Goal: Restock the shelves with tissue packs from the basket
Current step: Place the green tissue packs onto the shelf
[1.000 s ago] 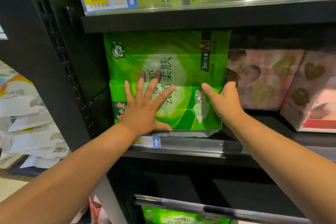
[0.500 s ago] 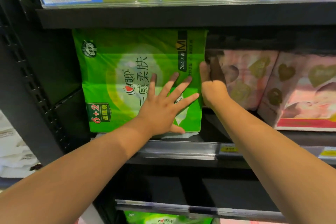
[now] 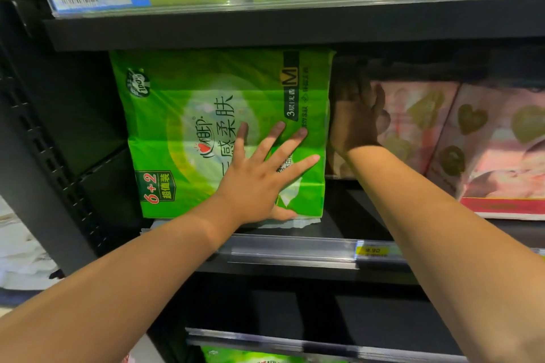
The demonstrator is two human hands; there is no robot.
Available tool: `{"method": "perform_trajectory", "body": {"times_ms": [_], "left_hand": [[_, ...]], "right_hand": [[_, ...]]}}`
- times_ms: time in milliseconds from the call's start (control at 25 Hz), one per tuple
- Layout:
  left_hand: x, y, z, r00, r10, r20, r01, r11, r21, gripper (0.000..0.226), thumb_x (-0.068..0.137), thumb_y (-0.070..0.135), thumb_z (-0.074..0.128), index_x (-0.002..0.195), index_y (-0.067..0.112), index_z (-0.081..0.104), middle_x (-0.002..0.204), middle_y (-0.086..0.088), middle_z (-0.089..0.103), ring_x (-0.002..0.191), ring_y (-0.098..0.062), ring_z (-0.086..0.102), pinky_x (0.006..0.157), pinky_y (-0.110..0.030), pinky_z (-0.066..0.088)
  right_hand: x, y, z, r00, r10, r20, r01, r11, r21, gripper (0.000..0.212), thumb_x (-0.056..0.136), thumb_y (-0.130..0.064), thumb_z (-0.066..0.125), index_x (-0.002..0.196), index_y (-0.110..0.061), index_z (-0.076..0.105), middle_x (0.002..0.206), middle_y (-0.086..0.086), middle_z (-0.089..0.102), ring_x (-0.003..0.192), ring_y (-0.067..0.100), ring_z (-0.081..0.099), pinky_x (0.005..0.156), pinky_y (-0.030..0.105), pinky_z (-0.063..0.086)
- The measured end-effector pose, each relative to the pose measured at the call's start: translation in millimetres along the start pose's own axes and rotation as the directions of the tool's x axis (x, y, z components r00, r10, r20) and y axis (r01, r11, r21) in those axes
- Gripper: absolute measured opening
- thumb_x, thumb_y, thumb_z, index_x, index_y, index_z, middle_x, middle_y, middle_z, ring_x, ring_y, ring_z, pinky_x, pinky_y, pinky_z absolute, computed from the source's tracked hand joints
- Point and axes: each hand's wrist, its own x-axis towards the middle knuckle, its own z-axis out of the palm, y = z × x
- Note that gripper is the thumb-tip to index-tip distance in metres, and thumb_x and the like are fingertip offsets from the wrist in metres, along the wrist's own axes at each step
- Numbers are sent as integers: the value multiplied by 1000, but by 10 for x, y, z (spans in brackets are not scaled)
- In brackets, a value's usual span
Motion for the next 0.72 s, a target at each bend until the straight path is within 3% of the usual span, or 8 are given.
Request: {"method": "perform_trajectory", "body": {"times_ms": [120, 280, 400, 520, 600, 720], "left_hand": [[3, -17, 51, 1000, -6, -27, 6, 1000, 13, 110, 55, 86, 58, 148, 41, 22, 159, -2, 11, 145, -35, 12, 106, -73, 5], [0, -74, 136, 999, 9, -37, -9, 1000, 18, 110, 53, 85, 60, 147, 43, 22, 158, 0, 11, 144, -34, 11, 103, -76, 8], [38, -38, 112, 998, 25, -63, -23, 999, 39, 108, 51, 81, 64, 144, 37, 31, 154, -5, 17, 141, -34, 15, 103, -75, 8], [205, 43, 11, 967, 210, -144, -204, 977, 58, 88, 59, 71, 65, 131, 24, 46, 147, -4, 31, 138, -29, 25, 108, -61, 13], [337, 86, 7, 934, 336, -125, -329, 941, 73, 73, 66, 68, 63, 122, 22, 55, 138, -1, 48, 139, -26, 32, 110, -54, 13], [414, 135, 90, 931, 339, -133, -334, 941, 60, 58, 69, 68, 58, 99, 19, 61, 114, 0, 59, 133, -24, 44, 112, -51, 13]], "right_hand": [[10, 102, -24, 997, -32, 69, 38, 995, -93, 77, 70, -31, 47, 146, -22, 36, 147, 12, 37, 140, 36, 23, 113, 54, 8], [23, 176, -41, 998, -54, -35, 51, 994, -95, 59, 77, -28, 50, 135, -18, 48, 136, 16, 45, 127, 38, 34, 108, 51, 15], [53, 127, -4, 1000, -9, -26, 7, 995, -96, 54, 78, -28, 46, 131, -16, 48, 138, 15, 43, 130, 38, 32, 109, 51, 12], [71, 60, 26, 999, 47, 4, -46, 995, -90, 56, 83, -31, 50, 136, -16, 44, 142, 14, 38, 136, 38, 26, 113, 52, 7], [79, 75, 23, 999, 38, 5, -37, 993, -109, 57, 81, -30, 46, 136, -16, 43, 141, 15, 38, 134, 39, 27, 113, 53, 9], [90, 90, -7, 999, 38, 0, -37, 991, -131, 55, 82, -24, 47, 136, -15, 43, 143, 18, 38, 133, 41, 29, 112, 54, 12]]}}
